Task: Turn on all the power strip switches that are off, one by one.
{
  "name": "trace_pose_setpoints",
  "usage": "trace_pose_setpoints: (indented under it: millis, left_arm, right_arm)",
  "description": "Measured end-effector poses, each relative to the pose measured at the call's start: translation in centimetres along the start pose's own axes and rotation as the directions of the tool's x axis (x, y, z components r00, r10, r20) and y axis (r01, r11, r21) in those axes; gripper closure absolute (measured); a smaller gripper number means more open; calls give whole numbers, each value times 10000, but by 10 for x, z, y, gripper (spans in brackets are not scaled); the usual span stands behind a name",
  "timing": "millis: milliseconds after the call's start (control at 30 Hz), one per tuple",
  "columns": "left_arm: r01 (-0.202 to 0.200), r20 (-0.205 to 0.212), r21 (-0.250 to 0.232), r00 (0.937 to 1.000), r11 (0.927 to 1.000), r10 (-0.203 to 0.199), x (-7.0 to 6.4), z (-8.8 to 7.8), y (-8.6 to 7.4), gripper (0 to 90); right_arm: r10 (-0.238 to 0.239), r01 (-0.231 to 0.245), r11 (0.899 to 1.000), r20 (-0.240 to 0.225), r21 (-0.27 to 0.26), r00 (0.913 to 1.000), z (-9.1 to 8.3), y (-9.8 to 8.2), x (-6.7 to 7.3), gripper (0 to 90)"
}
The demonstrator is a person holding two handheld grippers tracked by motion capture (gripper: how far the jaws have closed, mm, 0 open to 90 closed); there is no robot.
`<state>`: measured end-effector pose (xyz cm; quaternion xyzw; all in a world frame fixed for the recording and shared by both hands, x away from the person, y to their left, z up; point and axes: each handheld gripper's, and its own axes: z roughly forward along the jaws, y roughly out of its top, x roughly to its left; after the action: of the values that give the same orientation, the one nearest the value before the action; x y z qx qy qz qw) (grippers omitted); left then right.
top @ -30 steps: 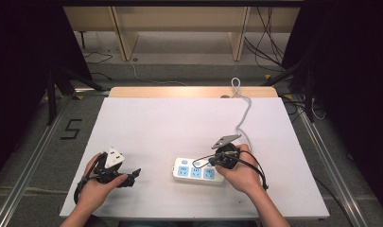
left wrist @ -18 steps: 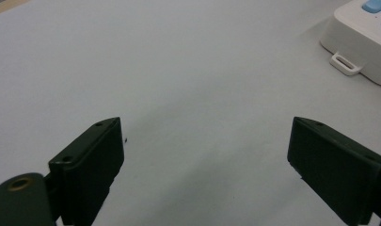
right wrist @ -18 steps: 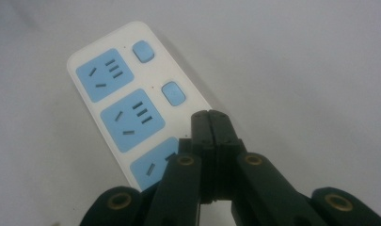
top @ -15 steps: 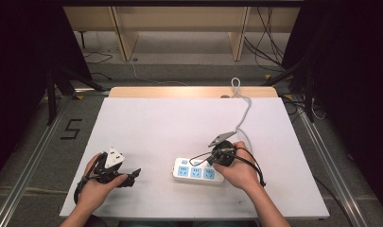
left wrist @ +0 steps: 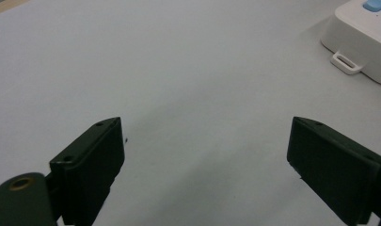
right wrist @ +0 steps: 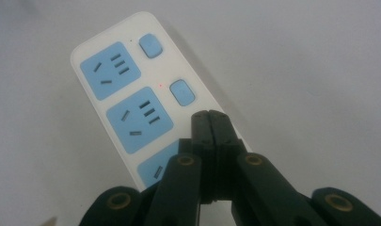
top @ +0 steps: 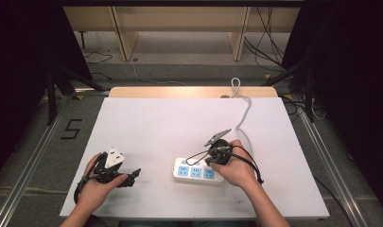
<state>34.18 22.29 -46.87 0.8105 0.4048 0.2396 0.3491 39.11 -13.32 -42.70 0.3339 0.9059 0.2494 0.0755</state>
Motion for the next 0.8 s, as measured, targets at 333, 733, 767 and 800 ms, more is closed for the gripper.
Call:
trace_pose_setpoints:
  millis: [333,733,767,800]
  left_arm:
    - [24,-2,8,10000,10000,-24,1,0,0,114]
    - [9,8,26,10000,10000,-9,0,0,0,115]
    - [0,8,29,10000,10000,0,0,0,0,115]
    - [-2,7,27,10000,10000,2,0,0,0,115]
  right_arm:
    - [25,-28,9996,98,281,9999,1,5,0,900]
    - [131,-142,9977,167,667,9998,5,8,0,900]
    - [125,-137,9976,176,679,9998,5,8,0,900]
    - [140,-151,9973,154,720,9998,5,8,0,900]
